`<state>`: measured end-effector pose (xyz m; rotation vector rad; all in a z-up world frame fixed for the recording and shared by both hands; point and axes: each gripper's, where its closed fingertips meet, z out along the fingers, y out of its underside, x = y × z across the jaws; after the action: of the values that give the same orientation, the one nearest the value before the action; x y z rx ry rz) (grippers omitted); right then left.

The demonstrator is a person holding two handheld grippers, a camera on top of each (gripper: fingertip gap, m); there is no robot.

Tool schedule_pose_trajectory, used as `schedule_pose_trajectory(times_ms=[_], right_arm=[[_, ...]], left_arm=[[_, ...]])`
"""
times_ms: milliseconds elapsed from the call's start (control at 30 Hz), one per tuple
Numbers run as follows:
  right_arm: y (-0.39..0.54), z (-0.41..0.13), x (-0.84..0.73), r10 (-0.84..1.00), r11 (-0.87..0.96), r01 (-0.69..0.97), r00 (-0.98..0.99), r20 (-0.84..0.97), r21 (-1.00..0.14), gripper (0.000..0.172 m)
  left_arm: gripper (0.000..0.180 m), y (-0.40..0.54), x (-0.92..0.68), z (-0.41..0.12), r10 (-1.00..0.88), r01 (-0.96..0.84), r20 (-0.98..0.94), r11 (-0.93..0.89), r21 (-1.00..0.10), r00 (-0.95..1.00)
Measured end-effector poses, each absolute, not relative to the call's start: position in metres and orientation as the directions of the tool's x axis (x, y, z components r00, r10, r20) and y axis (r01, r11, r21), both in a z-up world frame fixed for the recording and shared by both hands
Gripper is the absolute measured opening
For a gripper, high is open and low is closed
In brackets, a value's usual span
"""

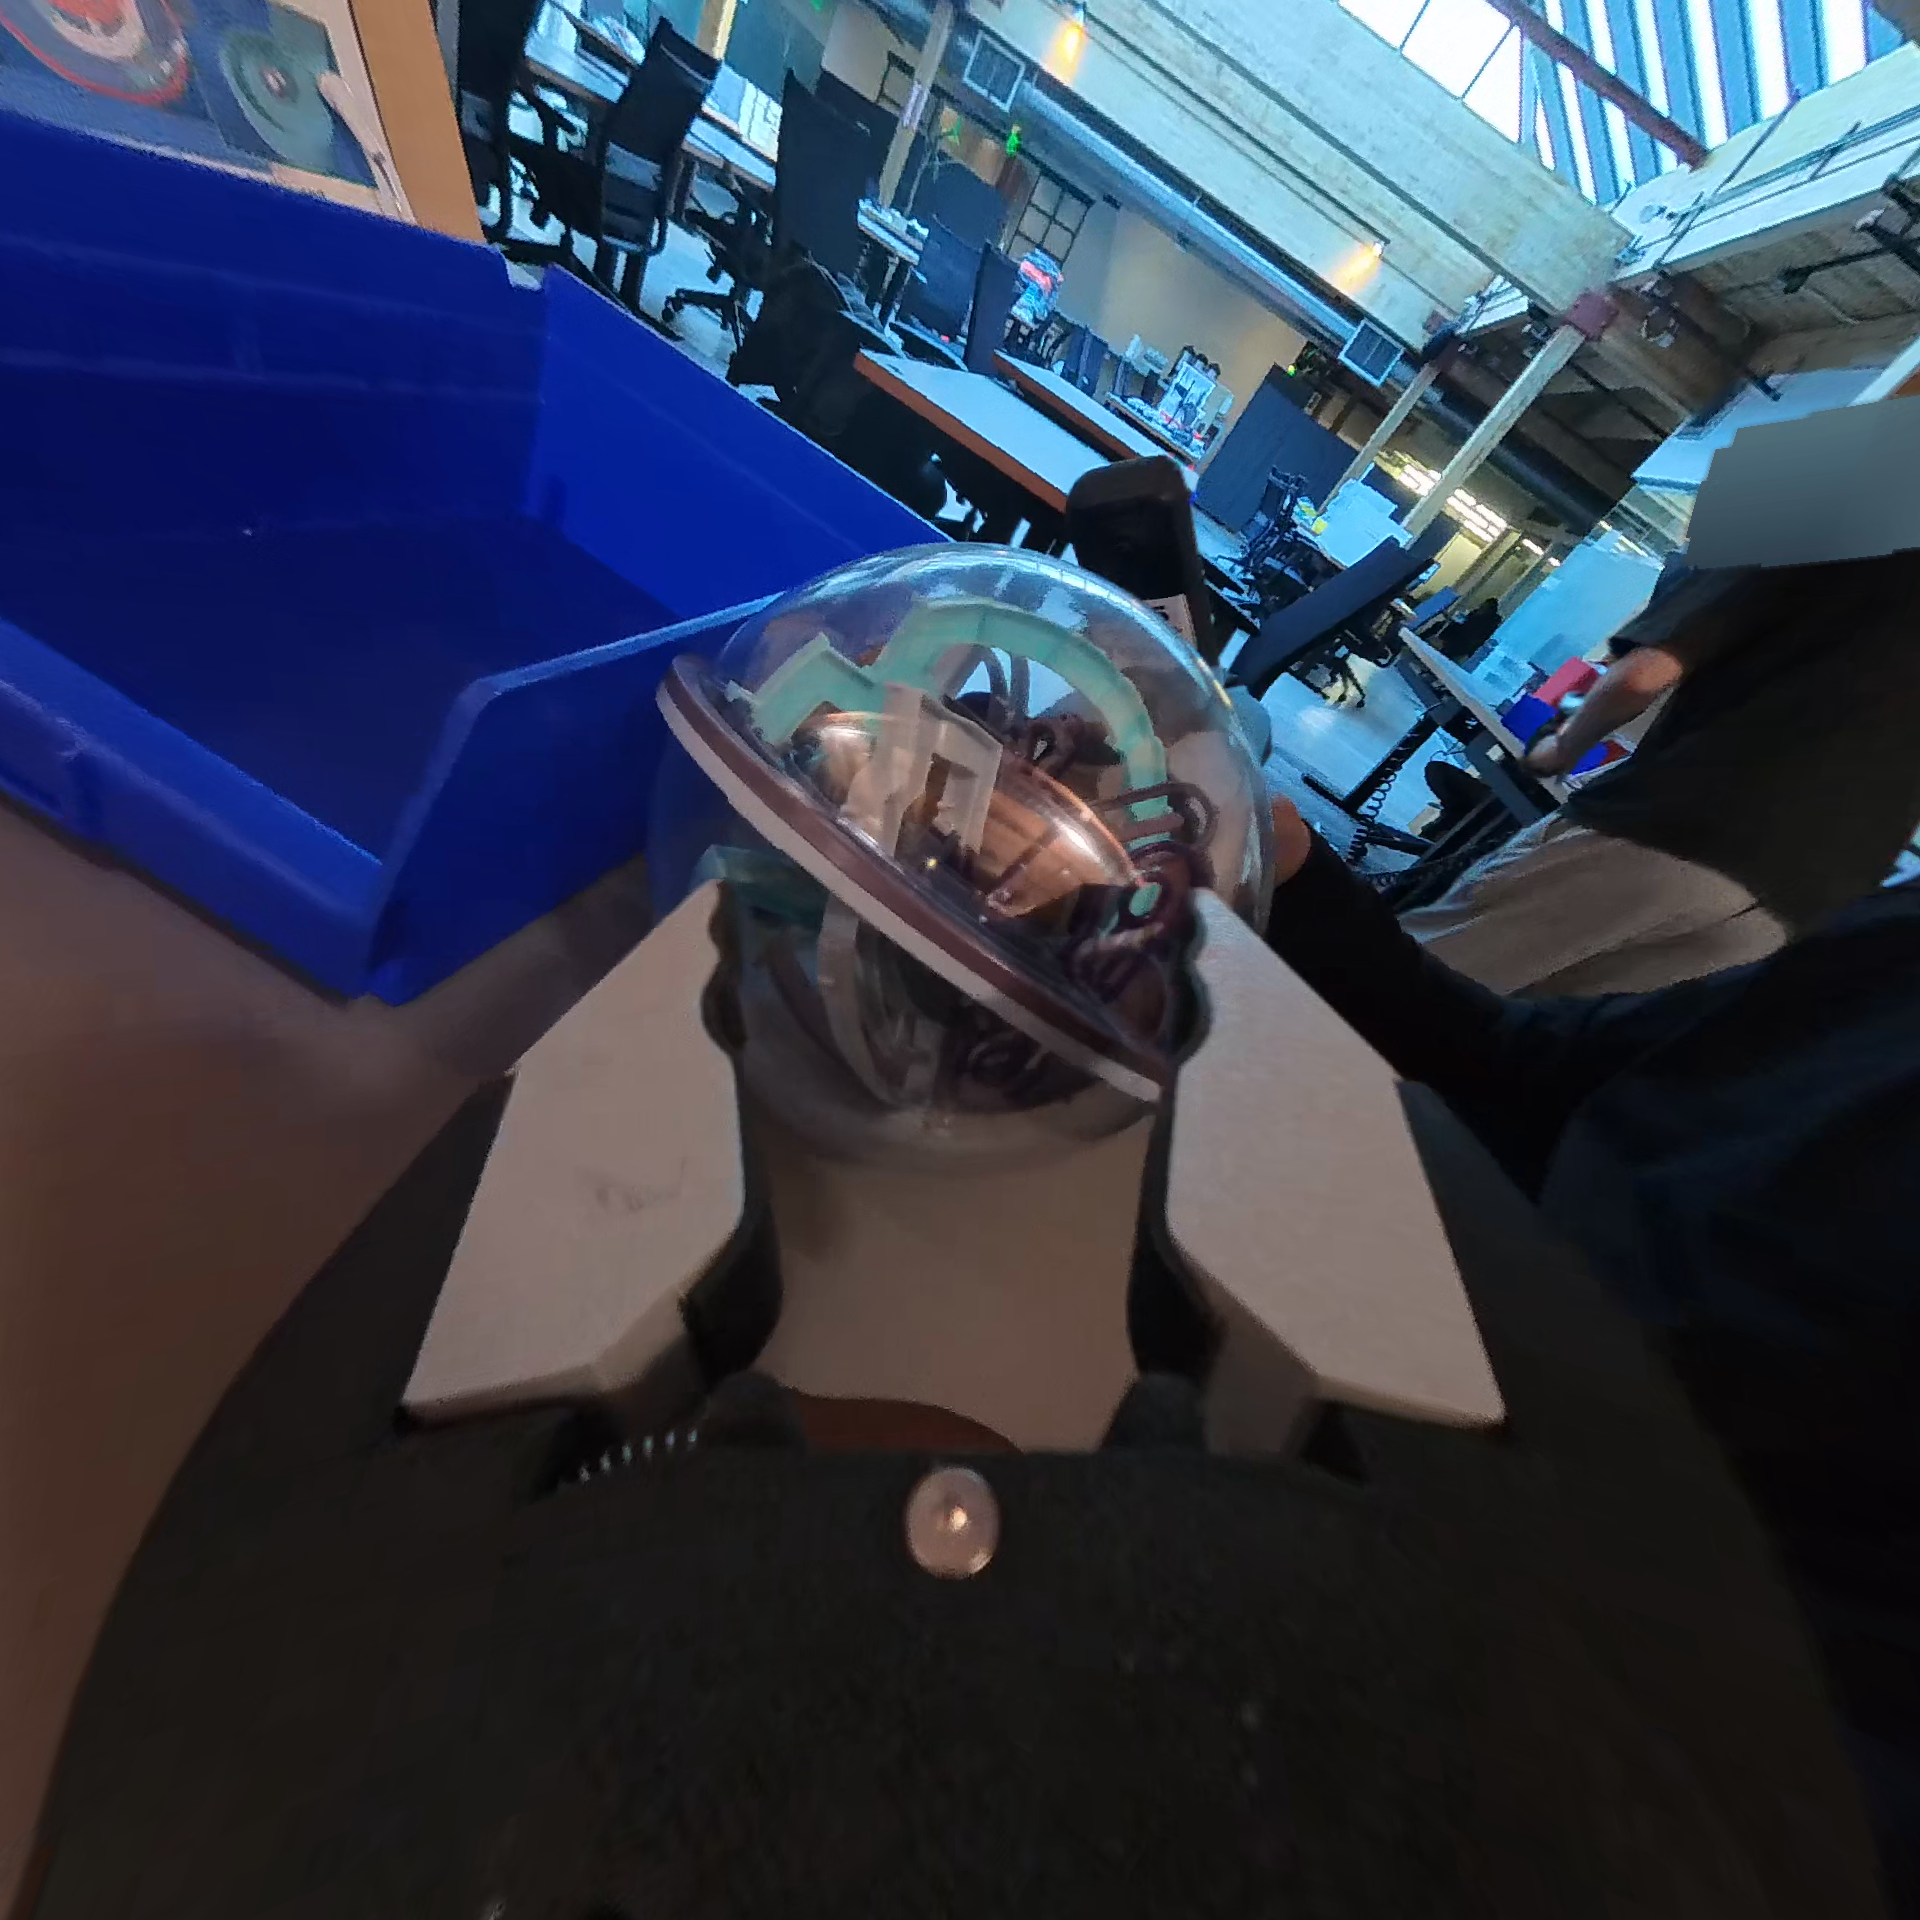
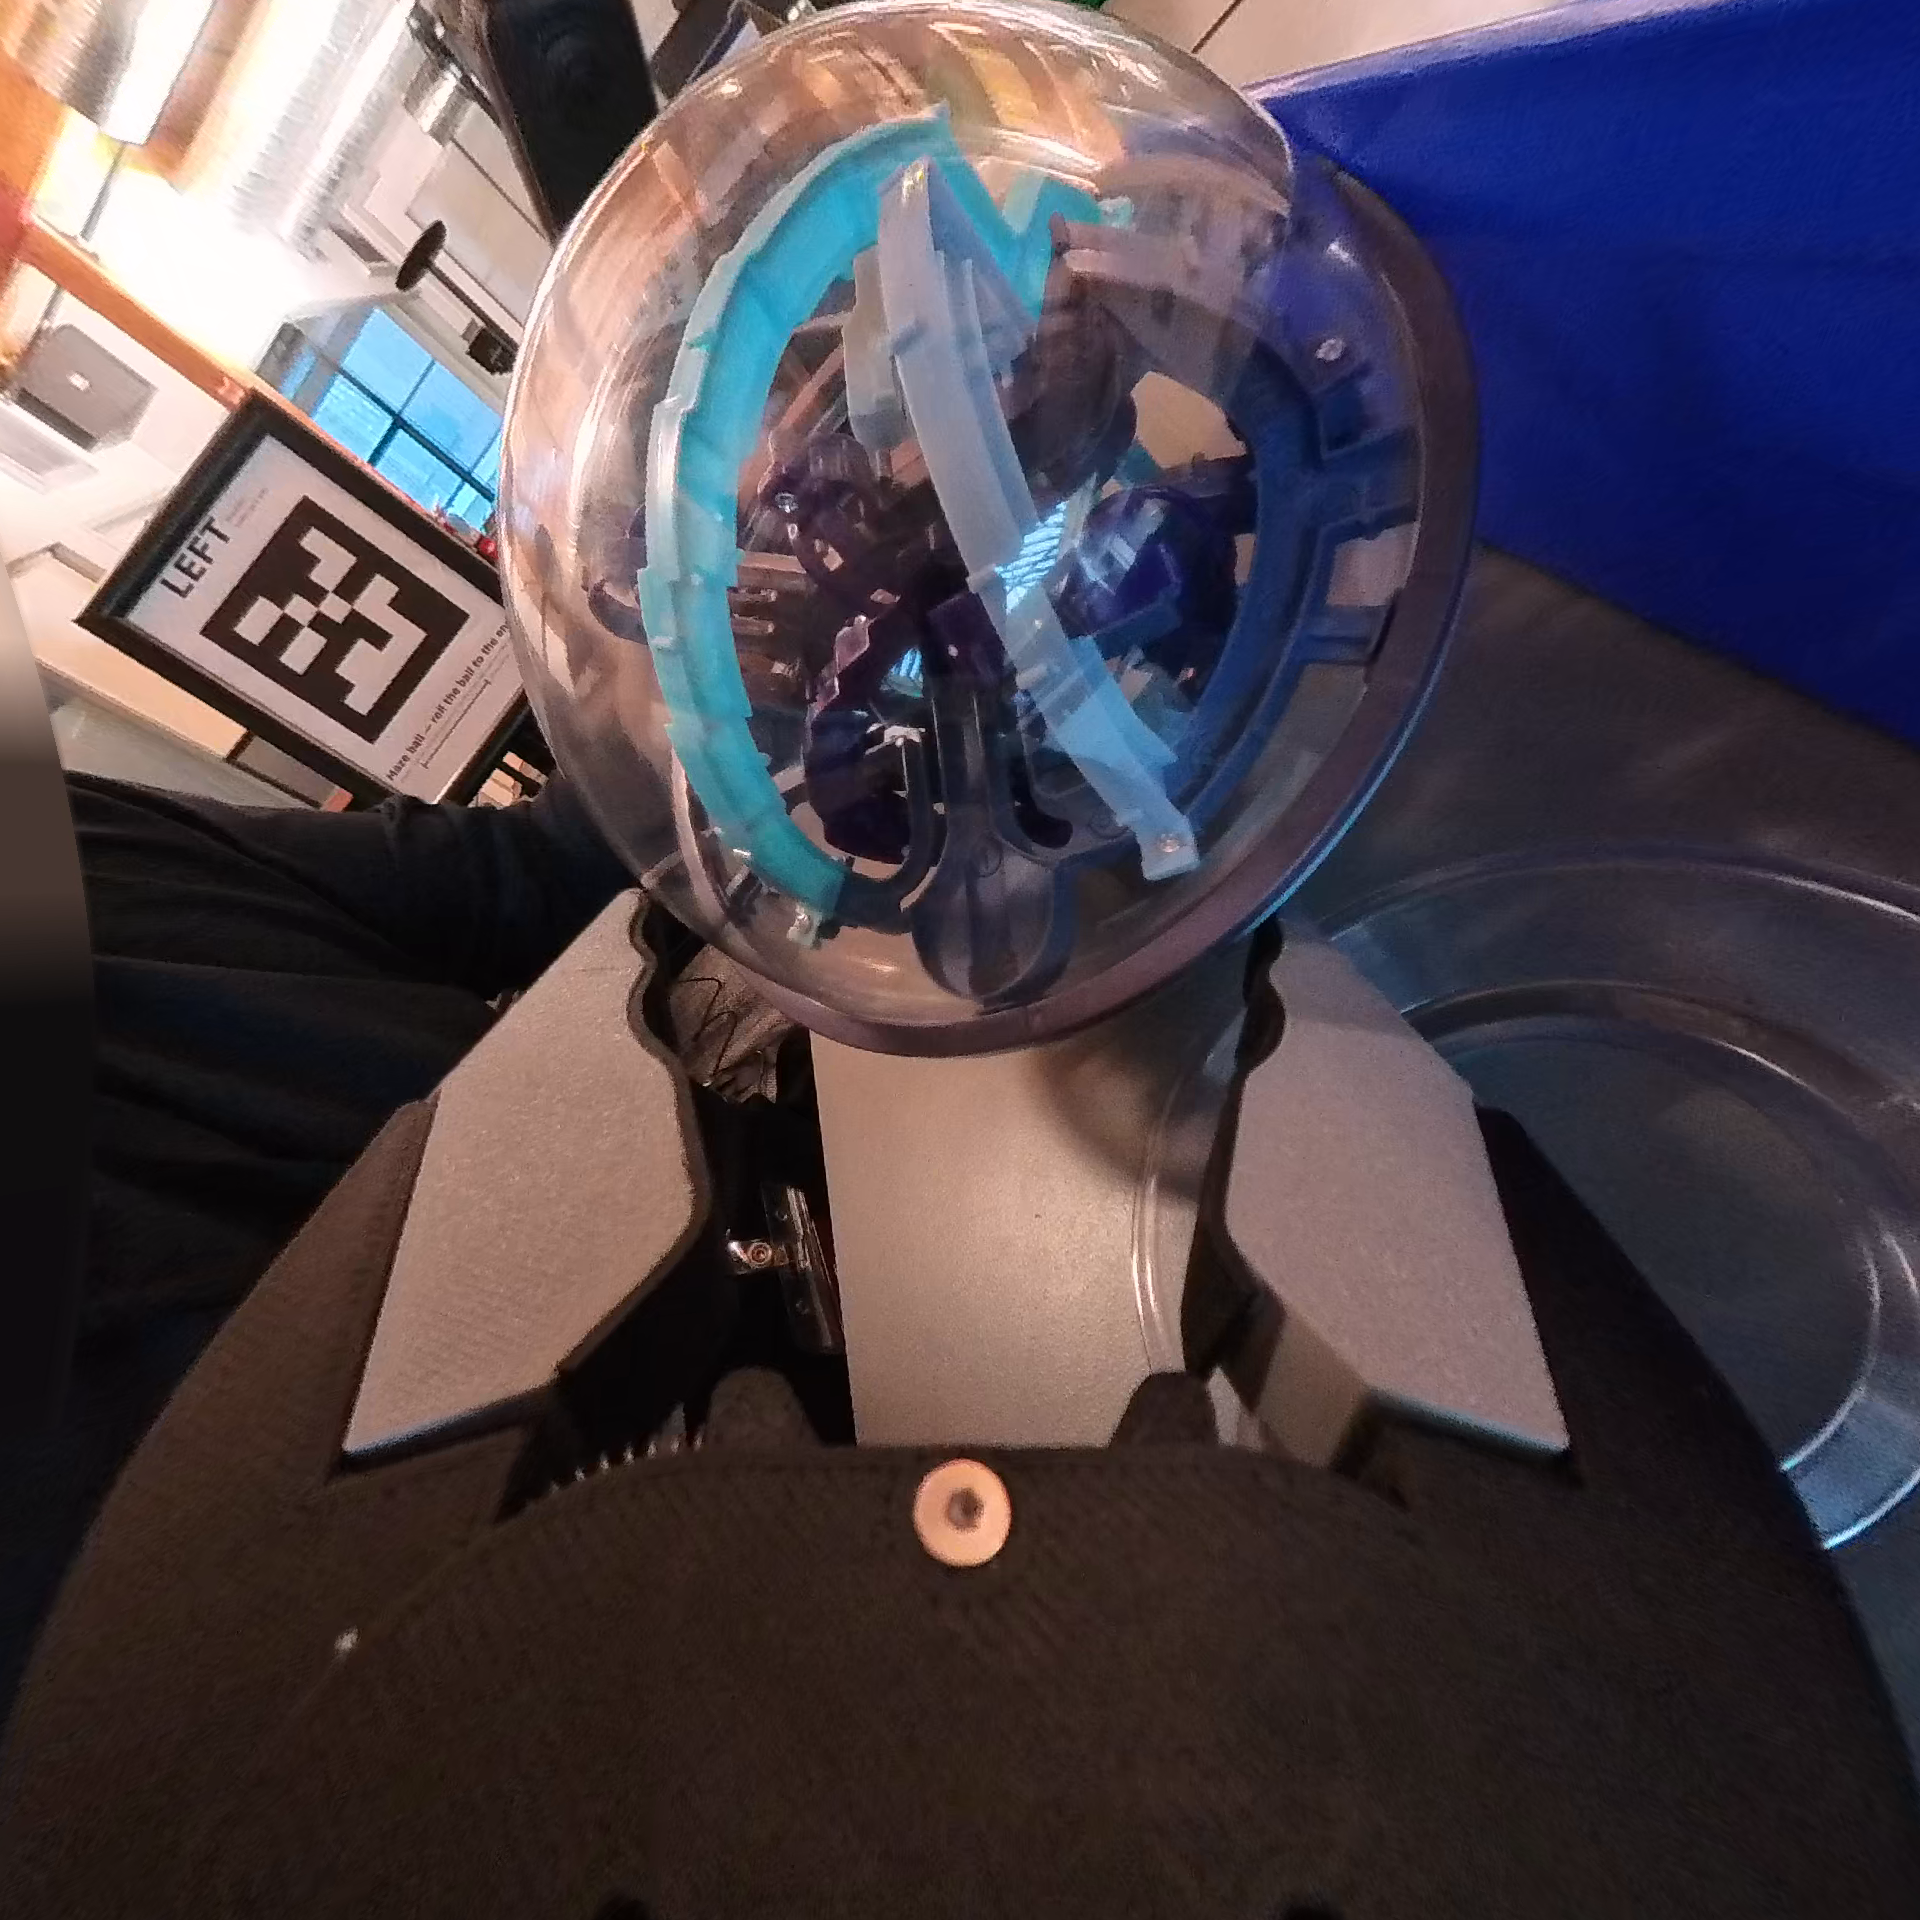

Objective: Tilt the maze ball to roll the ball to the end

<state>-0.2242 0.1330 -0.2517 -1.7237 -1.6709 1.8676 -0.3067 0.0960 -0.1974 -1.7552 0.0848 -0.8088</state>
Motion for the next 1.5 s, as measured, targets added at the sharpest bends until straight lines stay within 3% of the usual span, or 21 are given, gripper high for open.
schedule_pose_trajectory(times_ms=[133, 200, 300, 500, 567, 667, 867, 1033, 1500], right_arm=[[0.133, -0.252, -0.224, 0.683, -0.392, 0.561, -0.354, -0.639, -0.729, 0.108], [0.132, -0.252, -0.224, 0.683, -0.392, 0.561, -0.353, -0.639, -0.729, 0.108], [0.132, -0.252, -0.224, 0.682, -0.393, 0.563, -0.352, -0.641, -0.727, 0.107], [0.130, -0.254, -0.224, 0.686, -0.378, 0.571, -0.356, -0.634, -0.729, 0.103], [0.130, -0.254, -0.224, 0.688, -0.374, 0.573, -0.356, -0.632, -0.729, 0.103], [0.131, -0.255, -0.224, 0.693, -0.369, 0.570, -0.358, -0.626, -0.734, 0.102], [0.138, -0.251, -0.222, 0.704, -0.374, 0.549, -0.357, -0.614, -0.748, 0.110], [0.149, -0.237, -0.224, 0.669, -0.439, 0.495, -0.378, -0.640, -0.750, 0.112], [0.163, -0.219, -0.244, 0.571, -0.476, 0.533, -0.417, -0.707, -0.700, 0.119]], left_arm=[[0.037, 0.089, -0.317, -0.192, -0.439, 0.367, 0.487, -0.332, -0.869, 0.755], [0.025, 0.090, -0.325, -0.196, -0.407, 0.377, 0.495, -0.337, -0.862, 0.768], [0.048, 0.089, -0.329, -0.205, -0.365, 0.395, 0.542, -0.405, -0.825, 0.757], [0.036, 0.084, -0.327, -0.205, -0.366, 0.377, 0.535, -0.421, -0.825, 0.762], [0.061, 0.085, -0.328, -0.210, -0.358, 0.356, 0.526, -0.444, -0.823, 0.771], [0.083, 0.086, -0.326, -0.218, -0.362, 0.359, 0.555, -0.483, -0.799, 0.749], [0.103, 0.088, -0.316, -0.229, -0.398, 0.358, 0.594, -0.524, -0.773, 0.700], [0.106, 0.089, -0.308, -0.231, -0.419, 0.363, 0.609, -0.531, -0.766, 0.673], [0.088, 0.087, -0.304, -0.223, -0.466, 0.353, 0.604, -0.519, -0.778, 0.646]])
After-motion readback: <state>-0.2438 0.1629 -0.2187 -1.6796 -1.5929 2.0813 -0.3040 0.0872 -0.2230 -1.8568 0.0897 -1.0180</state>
